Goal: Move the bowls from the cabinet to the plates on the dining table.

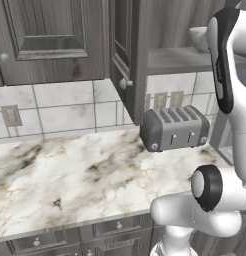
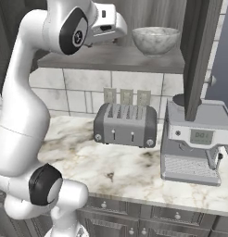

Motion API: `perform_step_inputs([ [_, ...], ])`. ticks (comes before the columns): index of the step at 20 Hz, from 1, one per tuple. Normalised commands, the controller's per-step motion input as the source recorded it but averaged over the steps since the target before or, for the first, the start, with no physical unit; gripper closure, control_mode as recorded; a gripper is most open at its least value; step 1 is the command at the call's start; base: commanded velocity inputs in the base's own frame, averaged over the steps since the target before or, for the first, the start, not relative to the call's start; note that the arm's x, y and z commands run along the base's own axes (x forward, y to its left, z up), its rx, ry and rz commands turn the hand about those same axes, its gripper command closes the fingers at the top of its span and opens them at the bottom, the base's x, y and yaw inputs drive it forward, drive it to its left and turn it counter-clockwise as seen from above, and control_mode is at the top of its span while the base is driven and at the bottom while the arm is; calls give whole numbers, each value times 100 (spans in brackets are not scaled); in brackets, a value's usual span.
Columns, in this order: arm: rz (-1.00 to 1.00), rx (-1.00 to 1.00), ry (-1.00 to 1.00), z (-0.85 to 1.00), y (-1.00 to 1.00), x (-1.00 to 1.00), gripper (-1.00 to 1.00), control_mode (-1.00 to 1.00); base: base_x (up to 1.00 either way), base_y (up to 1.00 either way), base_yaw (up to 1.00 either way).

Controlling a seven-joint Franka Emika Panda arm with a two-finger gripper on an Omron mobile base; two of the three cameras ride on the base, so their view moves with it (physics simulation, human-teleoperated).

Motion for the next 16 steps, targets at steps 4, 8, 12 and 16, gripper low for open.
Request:
perform_step_inputs([
  [4,0,1,-12,0,-26,55,-100,-100,0,0,0],
  [8,0,0,-8,0,-20,44,-100,-100,0,0,0],
  [12,0,0,0,1,-16,14,-100,-100,0,0,0],
  [16,0,0,1,6,-10,8,-100,-100,0,0,0],
])
